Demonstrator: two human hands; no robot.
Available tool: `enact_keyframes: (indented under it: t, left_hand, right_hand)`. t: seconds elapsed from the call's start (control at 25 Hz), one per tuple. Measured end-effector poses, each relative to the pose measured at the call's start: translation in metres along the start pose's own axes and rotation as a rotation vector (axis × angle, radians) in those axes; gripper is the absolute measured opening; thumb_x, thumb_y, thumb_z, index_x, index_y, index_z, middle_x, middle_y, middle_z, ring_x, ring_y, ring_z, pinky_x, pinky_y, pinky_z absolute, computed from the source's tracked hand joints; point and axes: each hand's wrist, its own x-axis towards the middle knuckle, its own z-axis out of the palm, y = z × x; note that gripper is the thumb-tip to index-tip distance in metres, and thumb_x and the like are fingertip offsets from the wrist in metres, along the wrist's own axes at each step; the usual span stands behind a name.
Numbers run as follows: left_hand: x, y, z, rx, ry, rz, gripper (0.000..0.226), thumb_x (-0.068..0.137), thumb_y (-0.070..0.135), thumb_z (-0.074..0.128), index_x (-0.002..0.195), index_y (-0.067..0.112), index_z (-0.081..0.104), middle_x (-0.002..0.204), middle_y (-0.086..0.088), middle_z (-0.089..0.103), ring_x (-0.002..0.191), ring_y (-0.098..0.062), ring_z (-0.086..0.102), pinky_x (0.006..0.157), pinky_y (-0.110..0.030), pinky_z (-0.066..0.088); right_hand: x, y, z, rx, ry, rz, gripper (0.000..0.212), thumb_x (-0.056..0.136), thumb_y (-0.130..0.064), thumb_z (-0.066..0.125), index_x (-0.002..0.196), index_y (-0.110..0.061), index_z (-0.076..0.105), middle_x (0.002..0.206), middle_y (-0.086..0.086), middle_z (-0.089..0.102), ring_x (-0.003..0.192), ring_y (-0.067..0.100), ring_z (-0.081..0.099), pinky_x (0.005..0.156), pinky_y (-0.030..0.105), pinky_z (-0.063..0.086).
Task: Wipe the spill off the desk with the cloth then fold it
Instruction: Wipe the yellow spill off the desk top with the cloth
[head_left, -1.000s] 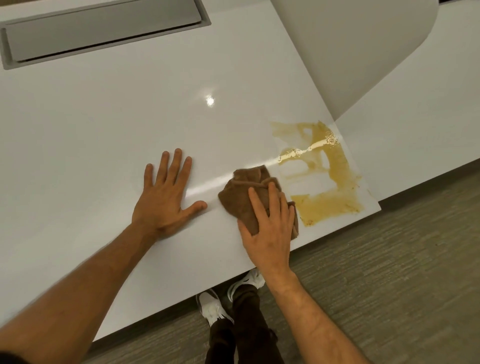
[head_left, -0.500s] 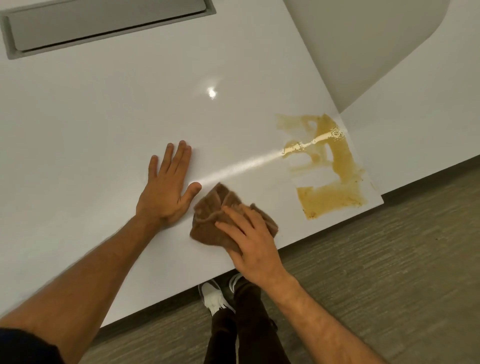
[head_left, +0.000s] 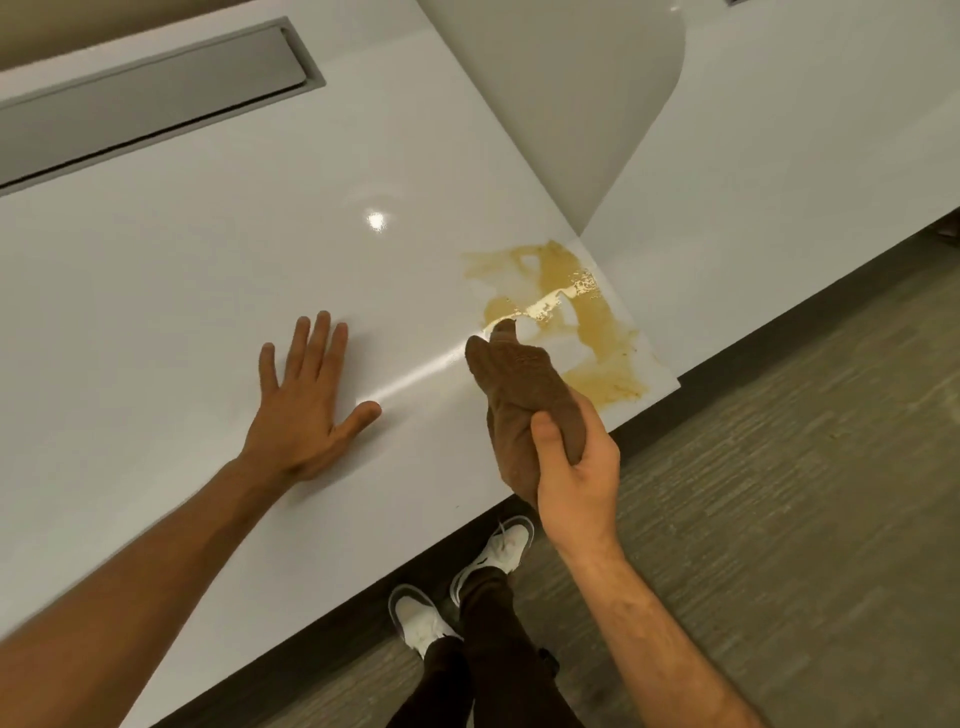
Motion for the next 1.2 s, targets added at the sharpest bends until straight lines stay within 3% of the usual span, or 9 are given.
enact_keyframes:
  t: [0.12, 0.24, 0.44, 0.56, 0.72, 0.88, 1.0, 1.2]
  left_hand:
    - [0.034, 0.028, -0.003, 0.007, -0.054, 0.107, 0.099, 0.093, 0.080, 0.017, 0.167, 0.021, -0.011, 0.174, 0.003, -0.020, 0.160, -0.014, -0.024, 0.126, -0.047, -0.022]
    - [0.049, 0.040, 0.009, 0.046, -0.131, 0.110, 0.099, 0.093, 0.080, 0.015, 0.165, 0.019, -0.017, 0.173, 0.001, -0.027, 0.159, -0.016, -0.026, 0.129, -0.054, -0.012]
    - [0.049, 0.038, 0.025, 0.140, -0.068, 0.119, 0.097, 0.096, 0.081, 0.016, 0.165, 0.021, -0.017, 0.174, 0.000, -0.024, 0.162, -0.021, -0.018, 0.129, -0.059, -0.001]
    - [0.049, 0.039, 0.024, 0.134, -0.054, 0.126, 0.098, 0.095, 0.082, 0.016, 0.165, 0.022, -0.019, 0.174, 0.000, -0.023, 0.162, -0.022, -0.018, 0.129, -0.059, -0.001]
    - [0.049, 0.039, 0.023, 0.132, -0.062, 0.135, 0.101, 0.093, 0.084, 0.015, 0.165, 0.022, -0.019, 0.175, -0.002, -0.022, 0.162, -0.023, -0.019, 0.128, -0.055, -0.008]
    - [0.052, 0.038, 0.025, 0.148, -0.076, 0.147, 0.090, 0.099, 0.070, 0.013, 0.166, 0.016, -0.014, 0.174, -0.007, -0.022, 0.161, -0.026, -0.019, 0.129, -0.055, -0.008]
    - [0.053, 0.034, 0.025, 0.184, -0.064, 0.150, 0.080, 0.101, 0.052, 0.014, 0.167, 0.011, -0.008, 0.175, -0.012, -0.015, 0.162, -0.031, -0.013, 0.129, -0.061, 0.001]
    - [0.054, 0.036, 0.027, 0.175, -0.088, 0.150, 0.079, 0.103, 0.050, 0.018, 0.165, 0.015, -0.016, 0.174, -0.010, -0.023, 0.161, -0.027, -0.020, 0.129, -0.059, -0.003]
  right_hand:
    - [0.011, -0.003, -0.011, -0.019, 0.093, -0.025, 0.040, 0.095, -0.032, 0.059, 0.135, -0.028, 0.061, 0.123, -0.014, 0.069, 0.120, 0.007, 0.064, 0.102, 0.031, 0.055]
    - [0.022, 0.007, -0.009, -0.194, 0.138, -0.119, 0.043, 0.096, -0.037, 0.058, 0.137, -0.047, 0.052, 0.145, -0.015, 0.055, 0.138, 0.004, 0.049, 0.110, 0.026, 0.045]
    - [0.025, 0.054, 0.011, -0.715, 0.084, -0.085, 0.058, 0.097, -0.037, 0.065, 0.150, -0.021, 0.048, 0.164, 0.008, 0.035, 0.153, 0.032, 0.028, 0.120, 0.058, 0.033]
    - [0.024, 0.071, 0.025, -0.971, 0.014, -0.086, 0.080, 0.093, -0.059, 0.058, 0.160, -0.027, 0.027, 0.170, 0.012, 0.019, 0.155, 0.042, 0.013, 0.125, 0.056, 0.015]
    - [0.036, 0.078, 0.043, -1.046, 0.189, -0.093, 0.074, 0.093, -0.064, 0.048, 0.156, -0.028, 0.036, 0.163, 0.013, 0.033, 0.150, 0.042, 0.029, 0.120, 0.058, 0.029]
    - [0.055, 0.076, 0.078, -1.031, 0.252, -0.175, 0.064, 0.094, -0.056, 0.055, 0.151, -0.027, 0.046, 0.157, 0.012, 0.043, 0.146, 0.040, 0.036, 0.120, 0.053, 0.029]
    - [0.059, 0.077, 0.083, -0.982, 0.211, -0.270, 0.056, 0.096, -0.047, 0.061, 0.147, -0.027, 0.052, 0.153, 0.010, 0.048, 0.143, 0.038, 0.040, 0.120, 0.052, 0.030]
    - [0.022, 0.088, 0.046, -0.891, -0.043, -0.439, 0.051, 0.094, -0.037, 0.063, 0.144, -0.026, 0.057, 0.152, 0.005, 0.052, 0.143, 0.033, 0.043, 0.119, 0.050, 0.033]
